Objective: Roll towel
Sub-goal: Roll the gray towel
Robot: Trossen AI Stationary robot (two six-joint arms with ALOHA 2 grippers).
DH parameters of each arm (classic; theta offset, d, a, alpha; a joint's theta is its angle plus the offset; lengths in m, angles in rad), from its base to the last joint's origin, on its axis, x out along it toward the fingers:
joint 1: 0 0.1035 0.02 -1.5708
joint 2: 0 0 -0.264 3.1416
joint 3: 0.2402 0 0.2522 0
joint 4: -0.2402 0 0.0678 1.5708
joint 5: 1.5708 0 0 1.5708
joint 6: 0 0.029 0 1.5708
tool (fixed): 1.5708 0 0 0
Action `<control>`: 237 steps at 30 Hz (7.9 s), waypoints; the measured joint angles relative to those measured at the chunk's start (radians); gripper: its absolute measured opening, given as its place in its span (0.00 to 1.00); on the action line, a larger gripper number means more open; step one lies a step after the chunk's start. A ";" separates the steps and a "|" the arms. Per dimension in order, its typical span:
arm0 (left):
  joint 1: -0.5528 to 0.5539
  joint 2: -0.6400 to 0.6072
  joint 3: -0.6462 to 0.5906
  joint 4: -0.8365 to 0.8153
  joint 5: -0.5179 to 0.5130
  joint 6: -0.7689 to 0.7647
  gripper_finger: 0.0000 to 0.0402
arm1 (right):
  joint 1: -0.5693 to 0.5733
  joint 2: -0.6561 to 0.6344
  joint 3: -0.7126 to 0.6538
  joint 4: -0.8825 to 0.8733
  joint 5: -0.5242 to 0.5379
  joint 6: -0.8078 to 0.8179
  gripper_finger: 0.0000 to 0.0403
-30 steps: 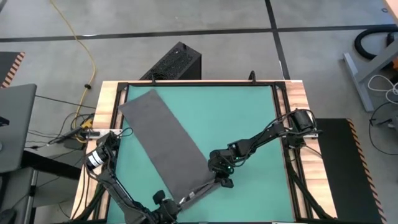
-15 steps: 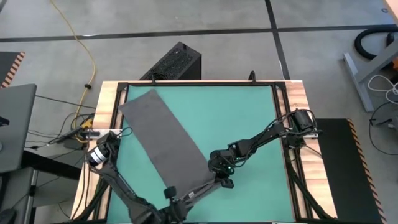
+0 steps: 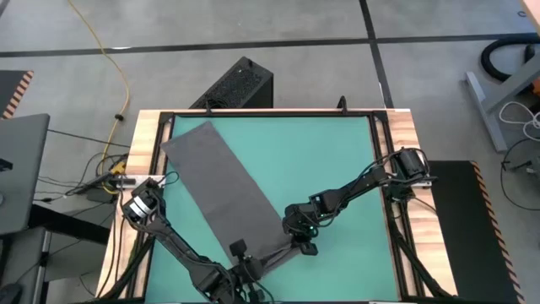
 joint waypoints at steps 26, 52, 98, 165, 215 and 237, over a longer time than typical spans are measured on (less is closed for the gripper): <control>0.015 0.001 -0.149 0.265 0.109 0.193 0.00 | 0.000 0.004 0.080 -0.101 -0.026 -0.028 0.30; -0.002 0.001 -0.149 0.098 0.059 0.037 0.00 | 0.009 -0.152 0.353 -0.662 -0.042 -0.302 0.42; -0.042 0.001 -0.156 0.067 0.147 -0.121 0.00 | 0.242 -0.119 -0.273 0.465 0.420 -0.751 0.41; -0.131 0.067 -0.068 -0.069 0.119 -0.166 0.00 | -0.081 -0.014 -0.055 0.012 -0.172 0.186 0.06; -0.142 0.066 0.033 -0.090 0.095 -0.251 0.48 | -0.097 -0.013 -0.058 0.087 -0.142 0.324 0.07; -0.109 0.066 -0.060 0.063 0.117 -0.270 0.21 | -0.102 -0.013 -0.057 0.086 -0.137 0.338 0.07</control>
